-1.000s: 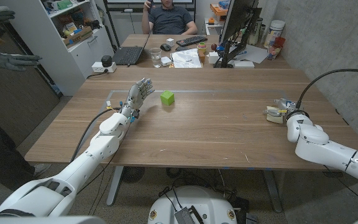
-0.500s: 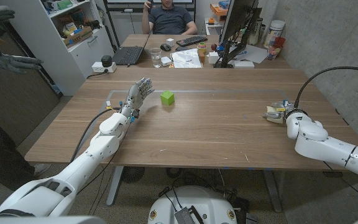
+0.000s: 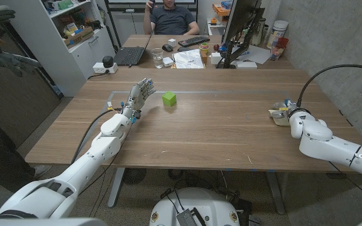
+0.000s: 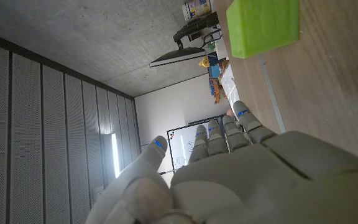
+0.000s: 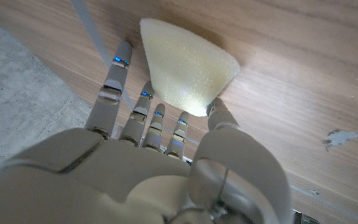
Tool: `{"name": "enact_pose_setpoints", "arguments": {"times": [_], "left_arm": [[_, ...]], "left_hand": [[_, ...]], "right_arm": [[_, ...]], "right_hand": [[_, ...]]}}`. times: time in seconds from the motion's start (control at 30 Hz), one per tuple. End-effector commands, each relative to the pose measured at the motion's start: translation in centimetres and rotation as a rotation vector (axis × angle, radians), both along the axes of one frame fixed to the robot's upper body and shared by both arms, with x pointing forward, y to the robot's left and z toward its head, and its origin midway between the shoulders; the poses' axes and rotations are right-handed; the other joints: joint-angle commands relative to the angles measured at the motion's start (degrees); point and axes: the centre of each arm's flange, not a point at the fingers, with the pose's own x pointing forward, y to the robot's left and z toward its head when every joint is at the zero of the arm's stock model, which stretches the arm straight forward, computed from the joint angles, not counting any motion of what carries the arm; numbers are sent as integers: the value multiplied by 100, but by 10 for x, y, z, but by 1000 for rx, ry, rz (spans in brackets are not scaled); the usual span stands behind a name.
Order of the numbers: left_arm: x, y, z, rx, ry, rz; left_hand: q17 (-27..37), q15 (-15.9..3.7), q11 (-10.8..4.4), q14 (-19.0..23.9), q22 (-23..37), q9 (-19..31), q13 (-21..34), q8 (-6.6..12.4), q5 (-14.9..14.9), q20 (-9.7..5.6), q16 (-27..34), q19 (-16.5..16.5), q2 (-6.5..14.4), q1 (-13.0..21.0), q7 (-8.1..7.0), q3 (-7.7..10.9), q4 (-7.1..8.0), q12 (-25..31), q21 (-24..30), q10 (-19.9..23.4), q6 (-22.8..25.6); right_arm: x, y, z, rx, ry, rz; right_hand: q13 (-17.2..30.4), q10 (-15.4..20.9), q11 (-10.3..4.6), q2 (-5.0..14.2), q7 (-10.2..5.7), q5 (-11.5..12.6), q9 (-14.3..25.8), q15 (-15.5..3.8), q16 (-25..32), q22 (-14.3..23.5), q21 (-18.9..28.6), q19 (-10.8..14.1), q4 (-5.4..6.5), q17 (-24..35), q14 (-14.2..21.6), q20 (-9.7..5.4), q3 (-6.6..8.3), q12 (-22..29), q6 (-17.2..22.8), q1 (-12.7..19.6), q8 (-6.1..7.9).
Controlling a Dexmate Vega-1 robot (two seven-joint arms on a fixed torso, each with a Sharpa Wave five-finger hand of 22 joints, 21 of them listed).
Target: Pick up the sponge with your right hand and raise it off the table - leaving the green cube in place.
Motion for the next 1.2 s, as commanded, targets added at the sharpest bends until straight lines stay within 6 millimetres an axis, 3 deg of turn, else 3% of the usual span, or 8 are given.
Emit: {"name": "enact_pose_setpoints", "arguments": {"times": [0.03, 0.1, 0.2, 0.4, 0.53, 0.73, 1.2], "left_arm": [[2, 1, 1, -1, -6, 1], [2, 2, 0, 2, -4, 5], [4, 2, -1, 4, 0, 4], [6, 0, 0, 16, 2, 0], [6, -1, 0, 19, 1, -4], [5, -2, 1, 20, -1, -6], [0, -2, -1, 17, -6, -5]], "left_hand": [[20, 1, -1, 0, 22, 18, 19, 13, 52, 4, 14, 36, 59, -60, -18, -35, 18, 28, -5, 8, -3], [21, -4, -5, 0, 23, 19, 19, 11, 52, 6, 15, 38, 60, -66, -25, -39, 25, 30, -6, 12, -9], [23, -6, -1, 3, 23, 19, 20, 12, 53, -1, 17, 38, 62, -73, -30, -43, 33, 29, -8, 9, -7], [25, -15, -10, -3, 24, 19, 20, 11, 53, 0, 16, 38, 61, -85, -41, -52, 45, 29, -12, 9, -13], [27, -27, -22, -19, 25, 20, 20, 9, 53, -10, 11, 35, 57, -97, -44, -62, 56, 24, -18, -7, -20], [27, -26, -25, -33, 25, 20, 20, 7, 53, -17, 8, 34, 50, -109, -46, -76, 68, 21, -25, -16, -27], [28, -21, -16, -43, 26, 20, 20, 6, 56, -25, 8, 34, 40, -128, -45, -98, 86, 20, -37, -24, -36]], "right_arm": [[5, 5, 3, -12, -27, 12], [4, 6, 3, -23, -71, 18], [3, 6, 4, -18, -112, 33], [-4, 9, 7, -57, -235, 41], [-9, 11, 8, -85, -329, 58], [-20, 14, 16, -106, -447, 89], [-35, 19, 35, -133, -542, 128]], "right_hand": [[61, 489, -22, 153, 28, 17, 11, -606, 640, 119, 298, 1185, -67, 476, 853, -1161, 158, 156, 381, 852, 71], [128, 840, 1, 166, 119, 10, 14, -736, 1076, 252, 483, 1306, -54, 873, 1288, -1438, 160, 313, 683, 1350, 114], [271, 1342, 31, 241, 327, -17, 25, -923, 1651, 613, 864, 1314, -17, 1550, 1650, -1712, 128, 606, 1265, 2016, 187], [664, 2273, 166, 306, 859, -59, 117, -975, 2259, 1029, 1456, 1321, 43, 2488, 2246, -1995, 104, 1381, 2225, 2930, 276], [813, 2411, 150, 296, 1005, -66, 175, -1012, 2236, 1086, 1577, 1284, 12, 2640, 2316, -2040, 158, 1598, 2507, 3222, 342], [1309, 2652, 202, 239, 1200, -115, 466, -1005, 2122, 1285, 2003, 1276, 60, 2887, 2711, -2052, 100, 2173, 3095, 3805, 651], [1639, 2872, 328, 142, 1356, -109, 509, -1020, 1988, 1427, 2374, 1366, 18, 2973, 3000, -2062, -6, 2561, 3470, 4212, 800]]}}
